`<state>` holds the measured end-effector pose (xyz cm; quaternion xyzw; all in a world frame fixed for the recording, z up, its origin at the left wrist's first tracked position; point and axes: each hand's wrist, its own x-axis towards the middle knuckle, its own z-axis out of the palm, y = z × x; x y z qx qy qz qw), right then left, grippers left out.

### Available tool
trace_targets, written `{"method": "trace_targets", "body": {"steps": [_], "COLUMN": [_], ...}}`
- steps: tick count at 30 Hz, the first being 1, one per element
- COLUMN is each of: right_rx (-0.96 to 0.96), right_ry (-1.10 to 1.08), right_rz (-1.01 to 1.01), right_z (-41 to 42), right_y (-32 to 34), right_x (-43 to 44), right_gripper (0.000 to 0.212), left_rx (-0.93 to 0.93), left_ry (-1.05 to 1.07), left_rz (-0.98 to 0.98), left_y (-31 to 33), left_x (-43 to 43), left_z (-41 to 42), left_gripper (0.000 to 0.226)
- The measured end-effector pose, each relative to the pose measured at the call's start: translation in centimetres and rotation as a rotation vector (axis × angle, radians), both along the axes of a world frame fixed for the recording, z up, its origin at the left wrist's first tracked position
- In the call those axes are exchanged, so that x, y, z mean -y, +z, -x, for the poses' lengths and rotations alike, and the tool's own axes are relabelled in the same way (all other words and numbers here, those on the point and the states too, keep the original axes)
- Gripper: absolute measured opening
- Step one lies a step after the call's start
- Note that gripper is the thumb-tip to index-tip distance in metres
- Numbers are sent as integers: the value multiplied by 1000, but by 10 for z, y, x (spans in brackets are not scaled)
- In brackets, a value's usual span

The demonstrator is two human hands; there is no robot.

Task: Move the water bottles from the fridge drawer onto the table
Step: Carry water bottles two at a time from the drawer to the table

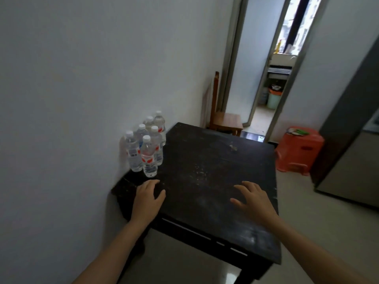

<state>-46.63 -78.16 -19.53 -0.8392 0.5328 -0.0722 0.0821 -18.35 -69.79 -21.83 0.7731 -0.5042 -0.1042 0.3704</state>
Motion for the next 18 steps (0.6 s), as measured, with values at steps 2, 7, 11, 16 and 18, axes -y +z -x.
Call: {"method": "trace_targets", "body": {"steps": [2, 7, 11, 16, 18], "right_rx": [35, 60, 64, 44, 50], "right_ry": [-70, -185, -285, -464, -545], "right_rz": [27, 66, 48, 71, 62], "right_z": [38, 136, 237, 370, 418], "right_y": [-1, 6, 11, 21, 24], "right_x": [-5, -25, -46, -78, -95], "right_gripper": [79, 54, 52, 52, 52], "left_rx": [8, 14, -7, -65, -80], "left_ry": [-75, -200, -262, -426, -495], "left_rz": [21, 38, 37, 78, 85], "left_y": [4, 12, 13, 23, 25], "left_x": [6, 20, 33, 46, 47], "left_z": [31, 115, 212, 347, 395], "left_gripper": [38, 37, 37, 36, 34]}}
